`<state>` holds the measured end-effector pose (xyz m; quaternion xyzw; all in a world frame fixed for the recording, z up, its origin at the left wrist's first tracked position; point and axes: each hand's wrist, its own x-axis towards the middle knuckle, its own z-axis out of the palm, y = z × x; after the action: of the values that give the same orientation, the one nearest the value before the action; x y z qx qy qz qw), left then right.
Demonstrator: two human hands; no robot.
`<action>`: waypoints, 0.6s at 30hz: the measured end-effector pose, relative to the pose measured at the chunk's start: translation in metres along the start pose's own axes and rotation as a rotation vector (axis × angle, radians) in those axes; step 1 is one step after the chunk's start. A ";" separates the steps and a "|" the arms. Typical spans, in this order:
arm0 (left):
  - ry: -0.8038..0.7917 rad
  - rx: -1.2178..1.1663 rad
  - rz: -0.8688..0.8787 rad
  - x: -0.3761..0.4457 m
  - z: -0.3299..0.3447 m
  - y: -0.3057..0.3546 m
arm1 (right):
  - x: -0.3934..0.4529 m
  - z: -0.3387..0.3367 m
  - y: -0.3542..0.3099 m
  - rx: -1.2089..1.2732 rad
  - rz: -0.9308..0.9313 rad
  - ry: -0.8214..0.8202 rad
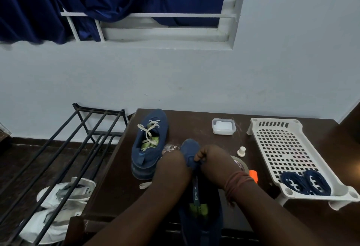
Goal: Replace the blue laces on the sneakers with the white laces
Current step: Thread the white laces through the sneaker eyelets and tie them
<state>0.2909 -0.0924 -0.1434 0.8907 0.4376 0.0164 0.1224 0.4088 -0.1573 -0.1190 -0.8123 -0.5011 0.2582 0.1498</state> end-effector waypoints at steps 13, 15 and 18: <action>-0.020 -0.126 -0.040 0.009 -0.001 -0.014 | -0.004 0.019 0.003 -0.020 -0.074 0.132; -0.076 -0.184 -0.049 0.012 0.000 -0.016 | -0.001 0.026 0.002 -0.040 -0.062 0.152; -0.126 -0.255 -0.097 0.016 0.002 -0.023 | 0.006 0.039 0.000 -0.091 -0.049 0.267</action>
<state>0.2830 -0.0668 -0.1518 0.8449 0.4662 0.0100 0.2622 0.3891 -0.1528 -0.1525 -0.8328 -0.5077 0.1211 0.1842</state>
